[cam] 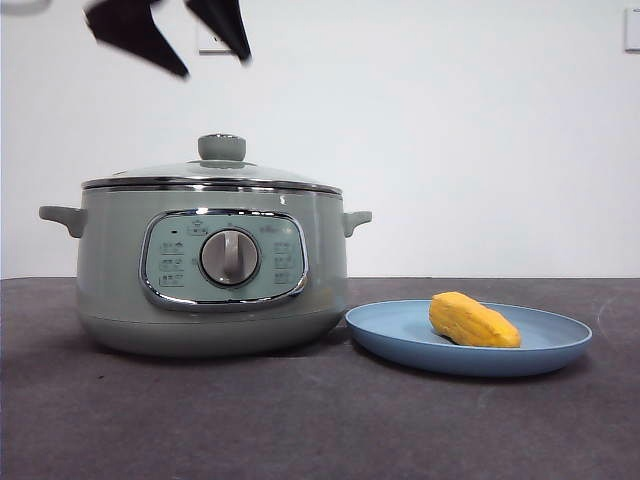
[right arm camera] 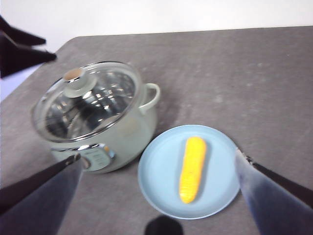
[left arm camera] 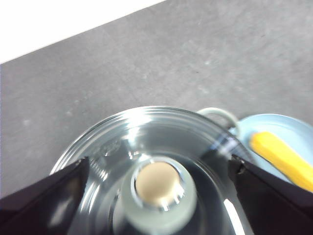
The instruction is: Take the corn out from the steamer,put the corn on the plate,close the lid
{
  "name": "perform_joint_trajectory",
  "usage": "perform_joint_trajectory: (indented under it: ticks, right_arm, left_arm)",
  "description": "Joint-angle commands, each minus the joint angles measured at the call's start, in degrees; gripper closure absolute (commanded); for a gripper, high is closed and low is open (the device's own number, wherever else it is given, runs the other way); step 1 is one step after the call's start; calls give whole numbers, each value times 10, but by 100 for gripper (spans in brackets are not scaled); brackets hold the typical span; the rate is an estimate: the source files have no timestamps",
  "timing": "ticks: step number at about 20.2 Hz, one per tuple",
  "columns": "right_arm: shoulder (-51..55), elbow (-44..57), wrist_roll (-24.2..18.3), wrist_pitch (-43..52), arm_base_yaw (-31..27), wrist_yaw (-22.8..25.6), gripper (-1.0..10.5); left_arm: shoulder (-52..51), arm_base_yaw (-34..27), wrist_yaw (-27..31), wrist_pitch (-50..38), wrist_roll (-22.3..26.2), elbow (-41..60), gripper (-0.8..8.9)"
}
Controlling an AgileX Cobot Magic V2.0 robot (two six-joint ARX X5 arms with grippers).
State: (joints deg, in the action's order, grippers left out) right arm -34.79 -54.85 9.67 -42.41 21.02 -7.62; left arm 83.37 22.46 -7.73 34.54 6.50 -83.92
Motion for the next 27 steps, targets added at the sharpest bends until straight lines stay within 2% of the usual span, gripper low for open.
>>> perform_joint_trajectory:
  ticks: [1, 6, 9, 13, 17, 22, 24, 26, 27]
  right_arm:
    - [-1, 3, -8, -1, 1, -22, 320]
    - [-6, 3, -22, -9, 1, -63, 321]
    - [-12, 3, -22, -27, 2, -87, 321]
    - [-22, 3, -35, -66, 1, -102, 322]
    - [-32, 3, -42, -93, 1, -105, 334]
    - [-42, 3, -43, -110, 1, -105, 627]
    - [-43, 3, -44, -111, 1, -105, 787]
    - [-43, 3, -45, -112, 1, -105, 972]
    - [-44, 3, -49, -113, 1, -105, 953]
  left_arm:
    - [-14, 0, -4, 111, 7, -55, 334]
    - [-31, 0, -54, 316, 8, -159, 343]
    - [-43, 0, -83, 395, 10, -191, 344]
    - [-63, 0, -91, 448, 10, -195, 345]
    - [-72, 0, -92, 452, 8, -195, 346]
    - [-74, 0, -93, 452, 6, -195, 377]
    - [-74, 0, -93, 452, 6, -195, 496]
    - [-74, 0, -93, 452, 6, -195, 659]
    - [-74, 0, -93, 452, 6, -195, 755]
